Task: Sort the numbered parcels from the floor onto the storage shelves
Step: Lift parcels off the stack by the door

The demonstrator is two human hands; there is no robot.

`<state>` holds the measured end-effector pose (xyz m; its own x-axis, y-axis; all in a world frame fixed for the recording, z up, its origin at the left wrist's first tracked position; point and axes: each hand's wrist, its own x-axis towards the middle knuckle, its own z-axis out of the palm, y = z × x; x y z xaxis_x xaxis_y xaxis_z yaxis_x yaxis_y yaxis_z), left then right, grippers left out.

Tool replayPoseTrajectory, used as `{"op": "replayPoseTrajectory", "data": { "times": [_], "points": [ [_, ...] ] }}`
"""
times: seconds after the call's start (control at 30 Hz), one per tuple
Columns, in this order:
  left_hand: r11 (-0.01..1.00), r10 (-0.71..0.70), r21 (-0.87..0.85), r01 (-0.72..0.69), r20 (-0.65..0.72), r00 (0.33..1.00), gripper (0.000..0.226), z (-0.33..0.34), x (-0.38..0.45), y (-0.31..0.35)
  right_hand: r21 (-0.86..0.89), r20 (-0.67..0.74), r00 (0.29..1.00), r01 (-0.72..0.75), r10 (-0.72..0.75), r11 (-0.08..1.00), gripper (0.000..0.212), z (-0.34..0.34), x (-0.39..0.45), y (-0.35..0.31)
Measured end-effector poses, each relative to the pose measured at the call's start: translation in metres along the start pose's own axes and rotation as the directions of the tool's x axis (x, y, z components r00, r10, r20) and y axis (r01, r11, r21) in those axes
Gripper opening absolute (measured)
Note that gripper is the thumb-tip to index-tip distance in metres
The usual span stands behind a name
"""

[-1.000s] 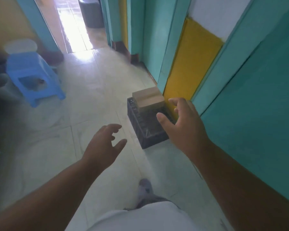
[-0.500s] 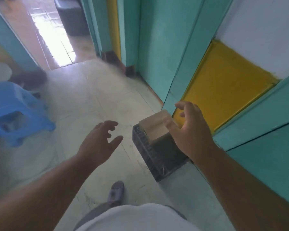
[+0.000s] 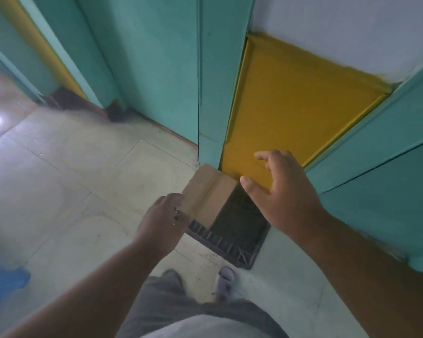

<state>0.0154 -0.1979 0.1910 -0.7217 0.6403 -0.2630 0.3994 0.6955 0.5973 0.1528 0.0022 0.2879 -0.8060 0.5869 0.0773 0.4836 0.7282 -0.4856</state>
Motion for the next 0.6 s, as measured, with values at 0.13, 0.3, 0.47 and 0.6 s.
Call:
{"op": "replayPoseTrajectory", "data": {
  "times": [0.13,0.3,0.47,0.6],
  "points": [
    [0.999,0.015,0.047,-0.022,0.135,0.991,0.045,0.001,0.055,-0.038,-0.004,0.002,0.994,-0.112,0.112,0.994,0.053,0.045,0.035,-0.001],
    [0.998,0.002,0.062,-0.024,0.331,0.944,0.052,0.038,0.138,-0.108,-0.007,0.064,0.953,-0.297,0.297,0.955,0.053,0.146,0.063,0.025],
    [0.991,-0.014,0.123,-0.054,0.493,0.870,0.055,0.099,0.190,-0.168,-0.026,0.126,0.897,-0.423,0.423,0.906,0.054,0.246,0.081,0.071],
    [0.994,-0.059,0.111,0.008,0.468,0.882,0.054,0.145,0.224,-0.209,-0.094,0.123,0.877,-0.457,0.466,0.885,0.053,0.309,0.100,0.116]
  ]
}}
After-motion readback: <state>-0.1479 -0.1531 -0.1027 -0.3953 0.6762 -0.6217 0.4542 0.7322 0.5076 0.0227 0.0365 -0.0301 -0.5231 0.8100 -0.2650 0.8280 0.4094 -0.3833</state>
